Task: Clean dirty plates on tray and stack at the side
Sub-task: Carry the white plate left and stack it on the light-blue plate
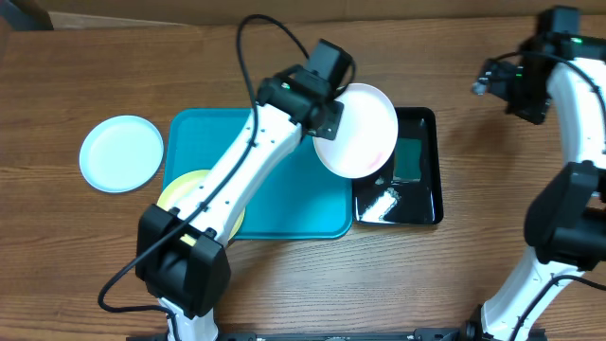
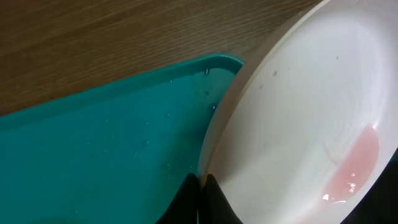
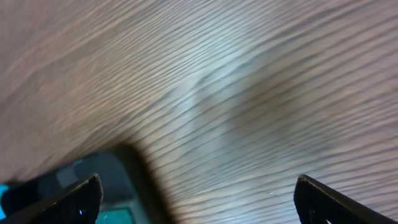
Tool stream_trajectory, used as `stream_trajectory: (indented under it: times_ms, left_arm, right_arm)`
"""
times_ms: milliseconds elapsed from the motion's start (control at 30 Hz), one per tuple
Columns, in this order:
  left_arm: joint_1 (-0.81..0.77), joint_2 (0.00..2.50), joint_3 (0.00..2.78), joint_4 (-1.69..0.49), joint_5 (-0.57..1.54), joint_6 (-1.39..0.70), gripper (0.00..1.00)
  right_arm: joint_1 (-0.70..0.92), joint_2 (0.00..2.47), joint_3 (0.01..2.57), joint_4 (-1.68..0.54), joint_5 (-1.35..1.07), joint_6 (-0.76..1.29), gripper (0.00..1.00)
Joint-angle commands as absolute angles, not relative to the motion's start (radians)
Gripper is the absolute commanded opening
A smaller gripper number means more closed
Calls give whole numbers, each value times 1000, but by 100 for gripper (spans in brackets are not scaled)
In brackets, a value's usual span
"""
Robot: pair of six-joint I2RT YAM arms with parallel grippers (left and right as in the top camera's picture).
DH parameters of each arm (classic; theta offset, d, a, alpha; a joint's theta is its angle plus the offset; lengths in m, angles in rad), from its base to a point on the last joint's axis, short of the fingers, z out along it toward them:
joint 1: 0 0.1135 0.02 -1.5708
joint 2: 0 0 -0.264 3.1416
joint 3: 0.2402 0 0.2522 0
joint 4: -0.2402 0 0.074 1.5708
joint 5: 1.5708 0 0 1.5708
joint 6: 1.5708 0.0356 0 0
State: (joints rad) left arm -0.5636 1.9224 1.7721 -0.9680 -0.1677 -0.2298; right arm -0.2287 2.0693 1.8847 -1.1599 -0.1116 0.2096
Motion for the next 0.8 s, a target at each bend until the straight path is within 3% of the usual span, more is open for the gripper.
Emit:
stream_trajectory:
  times_ms: [0,400,767]
  left_arm:
    - [-627,1886,1802,-958,-323,-243,4]
    - [-826,1819,1803,-957,-664,-239,4]
    - [-1084,1789,1803,-971,-1142,-204,4]
  right_arm:
    - [-308,2055,1904,-1153,-182,214,100]
    - [-373,2055,1904,-1153,-181,213,100]
    - [-373,2055,1904,-1153,-181,213,100]
